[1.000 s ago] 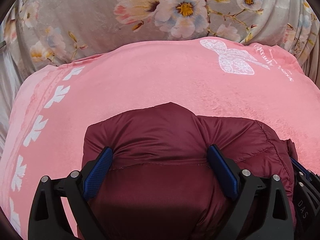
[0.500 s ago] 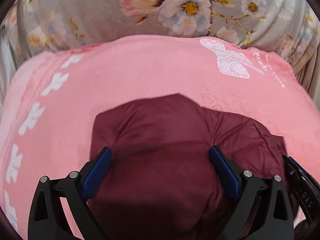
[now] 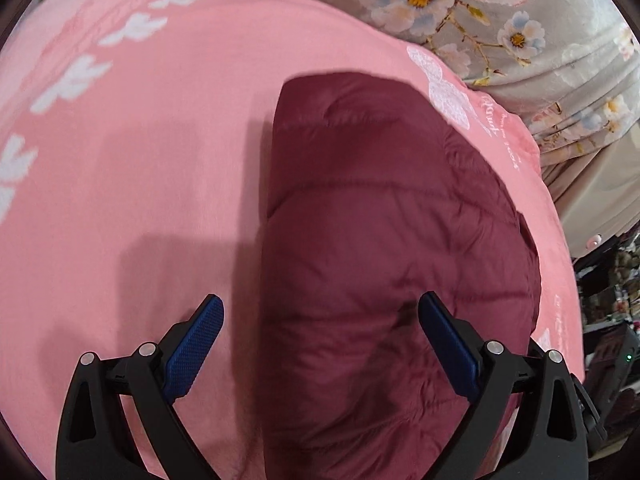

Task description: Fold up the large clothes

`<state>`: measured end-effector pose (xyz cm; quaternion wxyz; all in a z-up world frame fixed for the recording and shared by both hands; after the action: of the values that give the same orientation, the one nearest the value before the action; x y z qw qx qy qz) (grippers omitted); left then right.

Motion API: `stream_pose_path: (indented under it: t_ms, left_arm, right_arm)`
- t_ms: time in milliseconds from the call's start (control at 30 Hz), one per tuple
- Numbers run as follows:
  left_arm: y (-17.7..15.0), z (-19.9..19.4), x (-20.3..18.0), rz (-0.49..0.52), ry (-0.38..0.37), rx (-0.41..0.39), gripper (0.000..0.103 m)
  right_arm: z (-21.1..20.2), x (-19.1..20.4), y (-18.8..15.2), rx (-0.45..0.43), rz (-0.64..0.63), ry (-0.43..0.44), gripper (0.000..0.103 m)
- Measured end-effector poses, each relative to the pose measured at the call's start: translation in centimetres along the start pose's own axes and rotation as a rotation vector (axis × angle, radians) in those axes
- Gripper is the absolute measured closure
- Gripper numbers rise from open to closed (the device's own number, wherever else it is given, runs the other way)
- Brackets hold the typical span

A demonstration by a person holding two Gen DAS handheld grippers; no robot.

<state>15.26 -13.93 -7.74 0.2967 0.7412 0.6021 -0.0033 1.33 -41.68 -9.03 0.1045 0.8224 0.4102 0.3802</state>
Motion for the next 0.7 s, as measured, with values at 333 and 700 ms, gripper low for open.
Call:
stream_pose_path:
  t_ms: [333, 700]
  left_arm:
    - [-1.2, 1.0, -2.1, 0.026, -0.042, -0.006, 0.017]
    - [0.7, -4.0, -3.4, 0.162, -0.069, -0.145, 0.065]
  right_arm:
    - [1.9, 1.0, 0.9, 0.031, 0.018, 0.13, 0.025]
    - [-1.0, 6.0, 2.3, -0.069, -0.095, 0.215, 0.087]
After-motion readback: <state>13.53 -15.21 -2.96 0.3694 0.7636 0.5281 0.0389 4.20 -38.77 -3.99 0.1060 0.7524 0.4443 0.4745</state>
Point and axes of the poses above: each gripper's, at about its wrist camera, not at the fingertips, and z roughly the way its jaws point, x to its left, y to its top, the point moved 1 cm from there along z, roughly the way its jaws point
